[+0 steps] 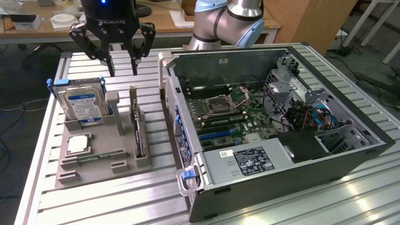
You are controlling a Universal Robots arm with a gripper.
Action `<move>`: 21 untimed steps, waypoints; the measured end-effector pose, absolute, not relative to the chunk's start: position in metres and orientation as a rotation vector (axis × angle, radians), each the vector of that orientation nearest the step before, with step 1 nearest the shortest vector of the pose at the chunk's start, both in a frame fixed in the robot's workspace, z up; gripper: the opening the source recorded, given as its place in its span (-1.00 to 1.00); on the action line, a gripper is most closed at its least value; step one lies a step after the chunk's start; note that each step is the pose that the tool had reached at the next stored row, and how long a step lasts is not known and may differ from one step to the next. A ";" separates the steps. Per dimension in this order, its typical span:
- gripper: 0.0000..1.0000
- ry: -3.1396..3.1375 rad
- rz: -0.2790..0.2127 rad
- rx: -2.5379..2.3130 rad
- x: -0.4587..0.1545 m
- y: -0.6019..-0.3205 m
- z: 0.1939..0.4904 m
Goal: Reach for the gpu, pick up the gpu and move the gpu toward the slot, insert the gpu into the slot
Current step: 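Pick up the gpu and move the gpu toward the slot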
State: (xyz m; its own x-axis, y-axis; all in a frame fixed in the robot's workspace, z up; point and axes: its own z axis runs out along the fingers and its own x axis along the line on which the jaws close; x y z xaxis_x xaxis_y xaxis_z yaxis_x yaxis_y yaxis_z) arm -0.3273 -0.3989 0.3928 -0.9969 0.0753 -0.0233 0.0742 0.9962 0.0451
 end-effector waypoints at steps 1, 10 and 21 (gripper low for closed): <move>0.05 3.114 0.069 0.117 -0.327 -0.399 0.393; 0.41 3.119 0.068 0.060 -0.328 -0.400 0.392; 0.41 3.120 0.068 0.053 -0.328 -0.408 0.376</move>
